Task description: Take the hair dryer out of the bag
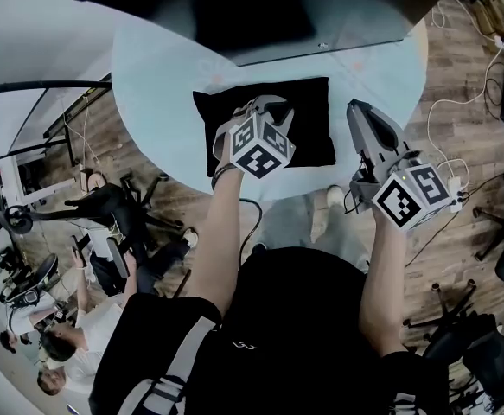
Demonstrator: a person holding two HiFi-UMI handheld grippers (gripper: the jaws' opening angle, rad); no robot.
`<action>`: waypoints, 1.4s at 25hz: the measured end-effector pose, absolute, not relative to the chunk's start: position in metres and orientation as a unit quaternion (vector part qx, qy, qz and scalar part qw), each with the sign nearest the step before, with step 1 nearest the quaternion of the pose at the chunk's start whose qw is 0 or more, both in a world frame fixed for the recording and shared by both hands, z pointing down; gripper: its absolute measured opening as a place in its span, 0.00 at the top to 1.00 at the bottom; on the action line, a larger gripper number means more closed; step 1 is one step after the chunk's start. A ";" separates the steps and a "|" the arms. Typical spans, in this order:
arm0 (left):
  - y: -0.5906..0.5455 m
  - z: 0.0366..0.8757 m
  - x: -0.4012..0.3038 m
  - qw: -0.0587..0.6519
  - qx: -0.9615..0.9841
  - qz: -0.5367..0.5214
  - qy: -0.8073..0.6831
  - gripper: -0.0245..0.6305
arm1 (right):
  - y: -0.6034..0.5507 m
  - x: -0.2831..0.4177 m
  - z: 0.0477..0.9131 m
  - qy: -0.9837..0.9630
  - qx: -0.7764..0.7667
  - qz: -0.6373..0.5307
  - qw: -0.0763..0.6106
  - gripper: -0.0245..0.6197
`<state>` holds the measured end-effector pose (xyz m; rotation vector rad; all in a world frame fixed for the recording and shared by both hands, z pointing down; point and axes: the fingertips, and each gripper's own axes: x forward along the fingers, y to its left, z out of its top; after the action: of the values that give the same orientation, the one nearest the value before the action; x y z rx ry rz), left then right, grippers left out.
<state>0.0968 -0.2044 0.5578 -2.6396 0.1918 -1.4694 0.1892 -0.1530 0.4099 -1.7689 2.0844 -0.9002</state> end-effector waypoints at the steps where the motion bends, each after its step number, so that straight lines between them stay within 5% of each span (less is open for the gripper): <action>1: -0.203 0.558 0.096 0.060 -0.869 -0.487 0.062 0.90 | -0.153 0.189 0.410 0.718 -0.609 -0.310 0.131 0.95; 27: -0.217 0.475 0.070 0.025 -0.904 -0.408 0.122 0.94 | -0.158 0.180 0.411 0.736 -0.588 -0.309 0.129 0.95; 35: -0.220 0.461 0.058 0.024 -0.905 -0.402 0.138 0.94 | -0.161 0.180 0.419 0.739 -0.601 -0.293 0.077 0.95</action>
<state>0.0580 -0.2200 0.4612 -2.7999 0.4280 -1.2457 0.1804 -0.1609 0.4188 -1.8023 2.2157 -0.8784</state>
